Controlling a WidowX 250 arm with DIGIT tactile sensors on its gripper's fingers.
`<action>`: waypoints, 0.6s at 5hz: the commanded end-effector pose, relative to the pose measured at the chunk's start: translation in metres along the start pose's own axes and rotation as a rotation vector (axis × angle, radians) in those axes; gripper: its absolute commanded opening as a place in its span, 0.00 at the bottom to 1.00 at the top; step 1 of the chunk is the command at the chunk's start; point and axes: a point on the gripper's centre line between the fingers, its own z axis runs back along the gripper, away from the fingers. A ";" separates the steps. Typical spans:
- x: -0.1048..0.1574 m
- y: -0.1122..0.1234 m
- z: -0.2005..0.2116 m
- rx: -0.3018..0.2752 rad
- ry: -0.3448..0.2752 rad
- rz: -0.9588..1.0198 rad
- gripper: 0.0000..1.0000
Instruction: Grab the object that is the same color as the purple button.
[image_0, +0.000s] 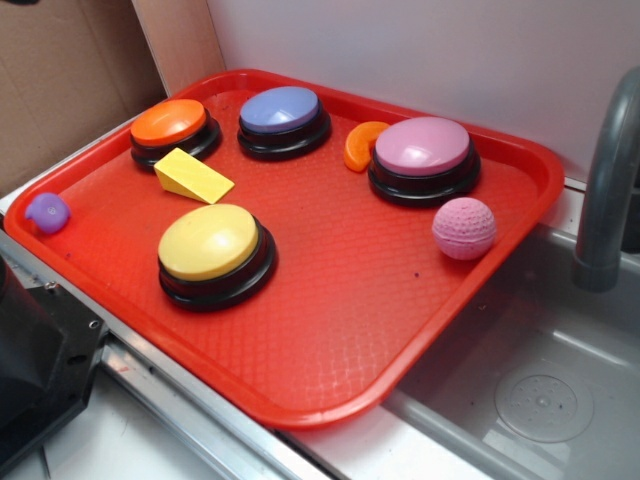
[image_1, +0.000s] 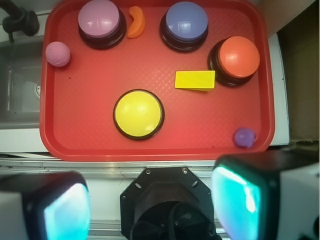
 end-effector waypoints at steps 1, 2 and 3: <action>0.000 0.000 0.000 0.000 0.000 0.000 1.00; 0.004 0.015 -0.008 0.001 -0.001 0.109 1.00; 0.007 0.035 -0.023 0.009 0.017 0.248 1.00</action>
